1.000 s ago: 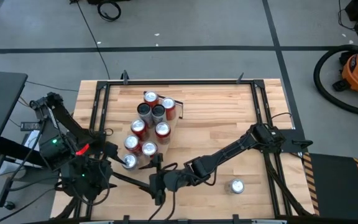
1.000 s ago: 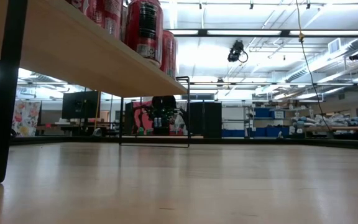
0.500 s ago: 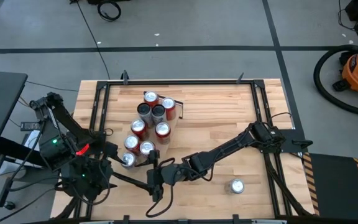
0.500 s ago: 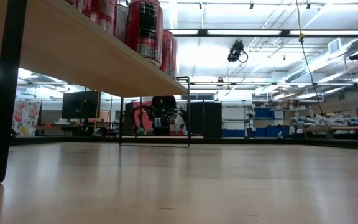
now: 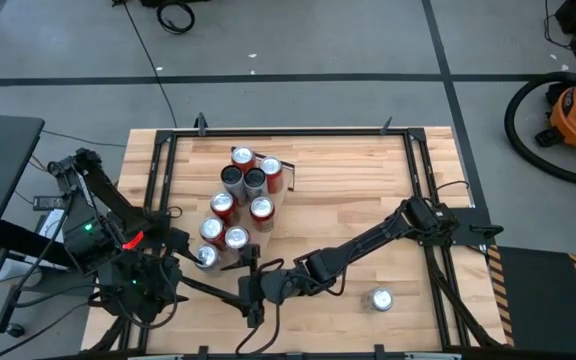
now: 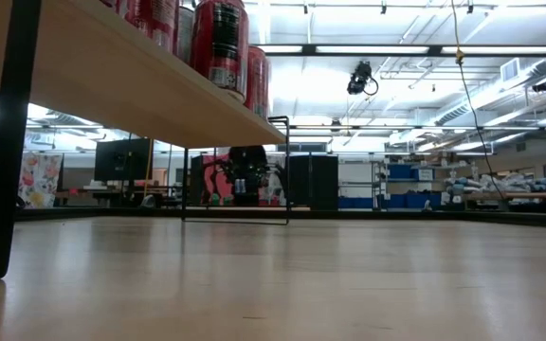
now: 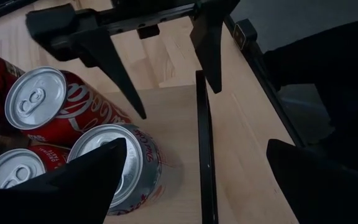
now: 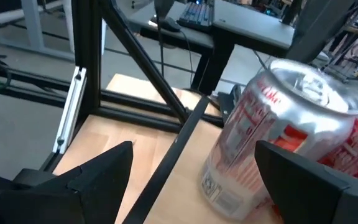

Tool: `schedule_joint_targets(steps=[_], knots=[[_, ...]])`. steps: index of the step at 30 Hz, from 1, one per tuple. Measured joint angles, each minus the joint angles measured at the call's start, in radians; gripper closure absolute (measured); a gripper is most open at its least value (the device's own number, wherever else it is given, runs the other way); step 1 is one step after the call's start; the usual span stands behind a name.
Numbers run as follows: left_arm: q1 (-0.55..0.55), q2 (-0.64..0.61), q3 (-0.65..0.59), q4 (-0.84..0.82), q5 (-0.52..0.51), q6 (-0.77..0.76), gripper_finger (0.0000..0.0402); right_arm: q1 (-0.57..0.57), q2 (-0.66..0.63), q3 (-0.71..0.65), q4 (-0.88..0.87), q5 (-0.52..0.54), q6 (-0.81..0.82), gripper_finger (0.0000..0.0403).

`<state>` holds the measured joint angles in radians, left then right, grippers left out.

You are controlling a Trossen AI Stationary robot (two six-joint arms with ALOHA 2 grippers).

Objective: Place canned beverage on shelf
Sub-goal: Put the left silver soda can on the shelf, then put the silver soda can on the shelf

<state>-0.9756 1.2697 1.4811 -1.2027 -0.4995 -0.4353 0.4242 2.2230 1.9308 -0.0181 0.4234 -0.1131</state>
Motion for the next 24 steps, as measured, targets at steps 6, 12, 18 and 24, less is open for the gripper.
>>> schedule_joint_targets(steps=[6,12,18,24], knots=[[0.000,0.000,0.000,0.000,0.000,0.000,0.0002,0.008,0.000,0.000,-0.058,0.011,0.032,0.0054],[0.000,0.000,0.000,0.000,0.000,-0.002,0.0002,0.033,-0.051,-0.001,-0.189,0.015,0.103,0.0054],[0.000,0.000,0.000,-0.002,0.000,-0.009,0.0002,0.062,-0.107,0.000,-0.374,0.057,0.254,0.0054],[0.000,0.000,0.000,-0.004,0.000,0.004,0.0002,0.093,-0.178,0.000,-0.652,0.018,0.570,0.0054]])
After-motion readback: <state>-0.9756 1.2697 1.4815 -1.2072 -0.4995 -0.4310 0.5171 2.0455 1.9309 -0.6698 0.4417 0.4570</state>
